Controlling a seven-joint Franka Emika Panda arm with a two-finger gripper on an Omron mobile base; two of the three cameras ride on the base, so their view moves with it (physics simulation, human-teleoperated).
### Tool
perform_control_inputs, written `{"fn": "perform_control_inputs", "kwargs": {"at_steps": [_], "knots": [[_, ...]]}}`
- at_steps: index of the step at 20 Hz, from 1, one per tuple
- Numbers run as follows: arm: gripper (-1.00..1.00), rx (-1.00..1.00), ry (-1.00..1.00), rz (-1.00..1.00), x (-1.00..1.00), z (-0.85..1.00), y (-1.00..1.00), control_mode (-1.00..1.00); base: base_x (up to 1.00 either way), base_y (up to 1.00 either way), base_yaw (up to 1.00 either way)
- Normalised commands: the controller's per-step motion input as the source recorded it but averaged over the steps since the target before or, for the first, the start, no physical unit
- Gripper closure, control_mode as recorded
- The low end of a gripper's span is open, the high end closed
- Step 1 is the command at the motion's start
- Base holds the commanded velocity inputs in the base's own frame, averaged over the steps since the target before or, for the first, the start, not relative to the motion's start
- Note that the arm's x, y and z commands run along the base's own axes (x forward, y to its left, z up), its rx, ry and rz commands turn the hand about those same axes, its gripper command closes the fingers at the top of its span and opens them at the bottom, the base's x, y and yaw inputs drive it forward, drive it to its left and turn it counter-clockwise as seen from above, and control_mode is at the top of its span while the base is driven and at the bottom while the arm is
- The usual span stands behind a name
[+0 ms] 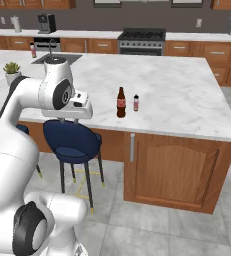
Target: Place the large bottle from the dining counter next to the other large bottle outside the sink, and place the small bottle from the dining counter next to the other small bottle inside the sink.
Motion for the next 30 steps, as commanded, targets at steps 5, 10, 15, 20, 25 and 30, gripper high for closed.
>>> {"fn": "perform_control_inputs", "kwargs": {"at_steps": [5, 10, 15, 20, 25, 30], "knots": [[-1.0, 0.0, 0.0, 0.0, 0.0, 0.0, 0.0, 1.0, 0.03, 0.0, 0.0], [-1.0, 0.0, 0.0, 0.0, 0.0, 0.0, 0.0, 1.0, 0.23, -0.01, 0.0], [-1.0, 0.0, 0.0, 0.0, 0.0, 0.0, 0.0, 1.0, 0.47, -0.15, 0.0], [-1.0, 0.0, 0.0, 0.0, 0.0, 0.0, 0.0, 1.0, 0.56, -0.29, -0.01], [-1.0, 0.0, 0.0, 0.0, 0.0, 0.0, 0.0, 1.0, 0.39, -0.38, 0.0], [-1.0, 0.0, 0.0, 0.0, 0.0, 0.0, 0.0, 1.0, 0.27, -0.4, 0.0]]}}
